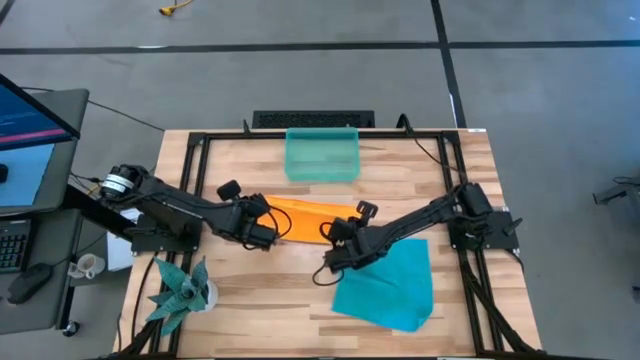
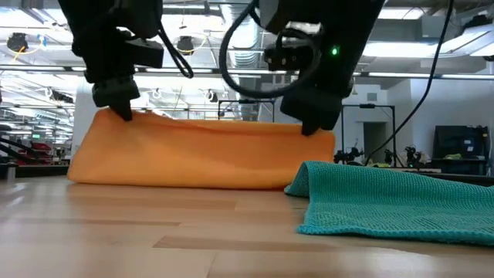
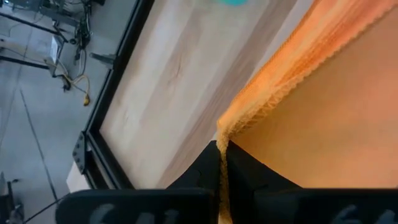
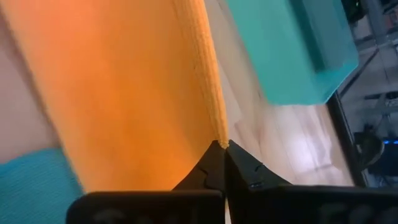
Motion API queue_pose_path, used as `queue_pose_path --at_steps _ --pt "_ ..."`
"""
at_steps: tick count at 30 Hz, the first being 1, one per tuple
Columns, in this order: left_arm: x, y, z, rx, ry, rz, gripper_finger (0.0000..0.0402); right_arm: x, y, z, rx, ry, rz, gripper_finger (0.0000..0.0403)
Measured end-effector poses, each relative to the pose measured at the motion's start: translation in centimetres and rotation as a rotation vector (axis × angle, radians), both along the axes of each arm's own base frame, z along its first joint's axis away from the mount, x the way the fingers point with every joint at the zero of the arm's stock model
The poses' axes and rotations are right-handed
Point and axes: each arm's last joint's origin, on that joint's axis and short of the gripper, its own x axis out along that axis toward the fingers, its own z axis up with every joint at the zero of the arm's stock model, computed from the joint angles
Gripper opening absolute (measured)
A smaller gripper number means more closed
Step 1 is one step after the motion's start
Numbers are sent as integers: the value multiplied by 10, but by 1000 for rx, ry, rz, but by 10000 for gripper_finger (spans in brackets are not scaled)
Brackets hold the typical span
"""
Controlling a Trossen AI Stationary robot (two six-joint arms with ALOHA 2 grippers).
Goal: Roll microfiber towels into tight, uniform cylinder then place into a basket
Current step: Roll the yellow microfiber cloth on the table
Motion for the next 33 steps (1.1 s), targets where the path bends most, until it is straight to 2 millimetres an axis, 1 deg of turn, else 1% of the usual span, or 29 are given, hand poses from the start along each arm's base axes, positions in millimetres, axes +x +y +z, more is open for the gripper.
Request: queue_pose_path --at_steps 3,8,14,18,21,24,28,33 --pt "5 2 -1 -12 -19 -20 1 -1 -6 -5 19 14 -17 5" --pt "13 4 -1 -35 -57 -58 1 2 -14 -6 33 10 -40 15" --pt "15 8 -2 -69 -52 -50 1 4 -25 -6 31 19 -58 5" --pt "14 8 -3 -97 -40 -48 1 4 -25 -6 31 23 -47 9" --pt "11 4 -3 -137 -9 -56 1 3 -16 -6 33 25 -22 15" --pt "7 -4 1 -151 12 -49 1 -1 0 -3 36 15 17 13" --pt "3 -19 12 -142 12 -43 1 -3 25 6 48 -21 78 5" --pt "2 -43 29 -157 -54 -72 1 -2 51 21 71 -78 139 13"
